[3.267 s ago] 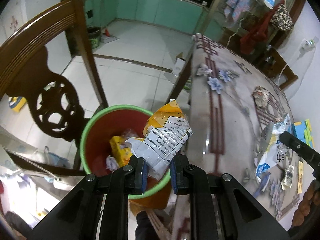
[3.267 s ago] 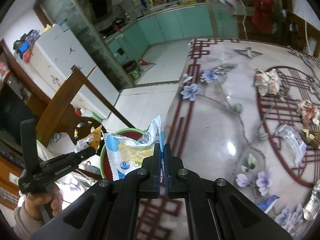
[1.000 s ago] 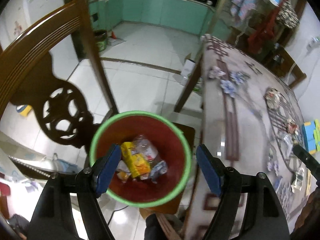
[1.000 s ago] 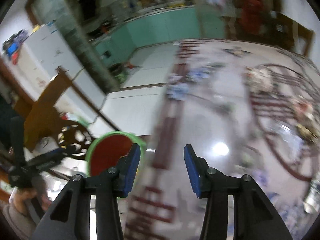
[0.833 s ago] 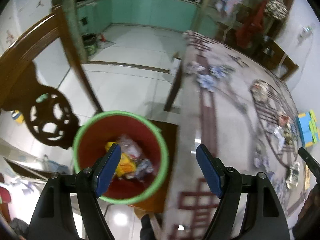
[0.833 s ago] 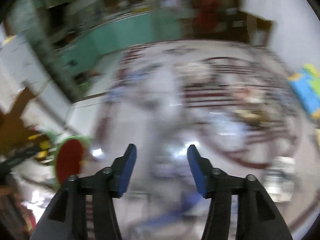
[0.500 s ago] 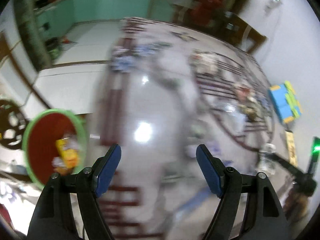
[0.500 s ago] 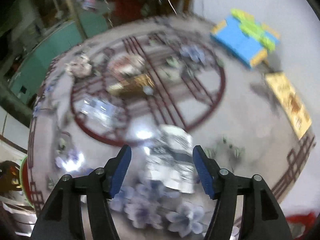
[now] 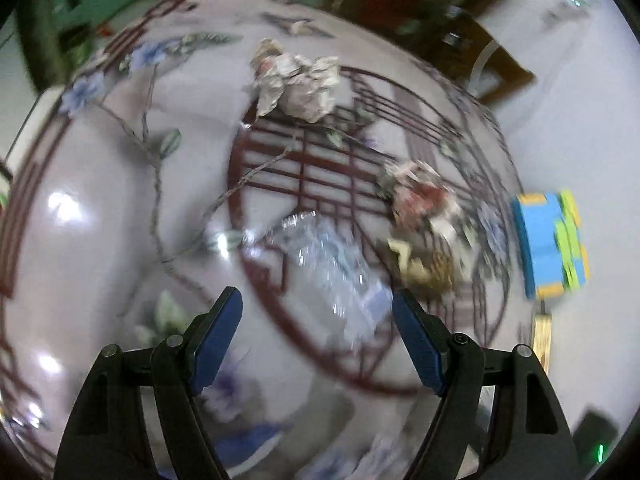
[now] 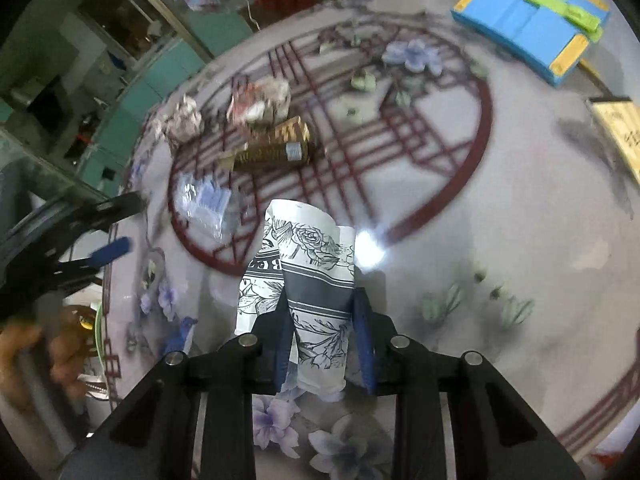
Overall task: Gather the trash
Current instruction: 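Grasp patterned paper cup with right tool while left tool grasps clear plastic wrapper, then carry the paper cup and clear wrapper over the red bin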
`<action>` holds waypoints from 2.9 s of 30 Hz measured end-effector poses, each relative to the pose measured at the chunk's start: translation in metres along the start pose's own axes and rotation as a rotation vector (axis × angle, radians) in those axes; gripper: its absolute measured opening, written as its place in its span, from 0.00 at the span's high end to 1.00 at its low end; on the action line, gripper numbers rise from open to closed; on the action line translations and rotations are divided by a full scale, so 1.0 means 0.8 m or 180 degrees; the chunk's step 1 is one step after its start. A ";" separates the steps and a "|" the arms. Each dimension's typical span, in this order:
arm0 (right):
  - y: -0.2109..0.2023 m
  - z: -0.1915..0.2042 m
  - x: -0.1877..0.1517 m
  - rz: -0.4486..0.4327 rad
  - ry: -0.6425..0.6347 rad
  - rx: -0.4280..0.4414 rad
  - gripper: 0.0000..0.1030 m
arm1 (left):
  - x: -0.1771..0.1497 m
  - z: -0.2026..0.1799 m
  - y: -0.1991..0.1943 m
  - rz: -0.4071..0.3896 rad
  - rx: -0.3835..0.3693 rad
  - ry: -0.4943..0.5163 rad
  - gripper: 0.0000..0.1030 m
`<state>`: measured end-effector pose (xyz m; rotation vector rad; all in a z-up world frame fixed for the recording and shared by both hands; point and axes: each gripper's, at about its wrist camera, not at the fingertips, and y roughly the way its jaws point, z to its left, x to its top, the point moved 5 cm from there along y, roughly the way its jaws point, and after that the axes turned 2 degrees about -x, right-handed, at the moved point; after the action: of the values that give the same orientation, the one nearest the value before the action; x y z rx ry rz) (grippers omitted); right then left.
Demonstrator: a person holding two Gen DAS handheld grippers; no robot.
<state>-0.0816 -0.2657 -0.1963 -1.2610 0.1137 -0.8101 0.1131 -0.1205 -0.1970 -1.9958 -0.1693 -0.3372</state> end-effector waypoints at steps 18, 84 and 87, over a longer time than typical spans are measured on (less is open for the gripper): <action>-0.018 -0.005 0.036 -0.0164 -0.0127 -0.0057 0.75 | 0.005 -0.014 0.020 0.0021 0.0038 -0.0002 0.85; -0.002 0.368 -0.022 -0.0291 -0.1222 0.0468 0.75 | 0.015 0.242 -0.232 -0.0816 0.0528 0.0351 0.85; 0.001 0.384 -0.027 -0.0276 -0.1262 0.0487 0.75 | 0.017 0.259 -0.234 -0.0806 0.0544 0.0310 0.85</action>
<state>0.0559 -0.0070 -0.1008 -1.2635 -0.3187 -0.6162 0.1093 0.1468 -0.1152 -1.7871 -0.3783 -0.5622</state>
